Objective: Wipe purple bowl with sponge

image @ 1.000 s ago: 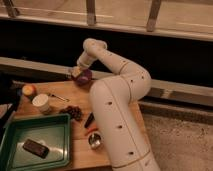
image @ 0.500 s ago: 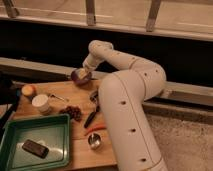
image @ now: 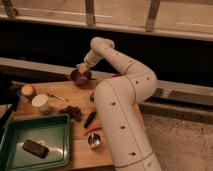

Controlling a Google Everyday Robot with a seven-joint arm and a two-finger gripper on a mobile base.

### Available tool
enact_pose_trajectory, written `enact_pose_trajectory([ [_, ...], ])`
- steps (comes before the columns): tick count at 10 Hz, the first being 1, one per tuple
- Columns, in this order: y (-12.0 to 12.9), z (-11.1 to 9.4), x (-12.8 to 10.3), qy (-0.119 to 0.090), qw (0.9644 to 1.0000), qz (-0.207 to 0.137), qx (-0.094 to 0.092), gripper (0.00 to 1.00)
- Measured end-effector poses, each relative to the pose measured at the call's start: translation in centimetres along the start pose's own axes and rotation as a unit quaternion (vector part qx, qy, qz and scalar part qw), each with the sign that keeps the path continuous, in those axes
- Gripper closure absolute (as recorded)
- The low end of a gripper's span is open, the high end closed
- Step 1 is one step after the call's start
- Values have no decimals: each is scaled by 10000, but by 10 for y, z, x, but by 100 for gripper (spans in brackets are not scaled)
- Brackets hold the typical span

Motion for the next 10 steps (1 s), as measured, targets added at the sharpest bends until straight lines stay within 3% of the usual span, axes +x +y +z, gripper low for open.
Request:
enact_pose_trajectory([
  [3, 32, 6, -9, -69, 9996, -187, -181, 86],
  [5, 39, -3, 1, -31, 9996, -174, -208, 86],
  [8, 34, -27, 38, 220, 9997, 52, -85, 86],
  [10, 16, -37, 59, 338, 9988, 335, 92, 86],
])
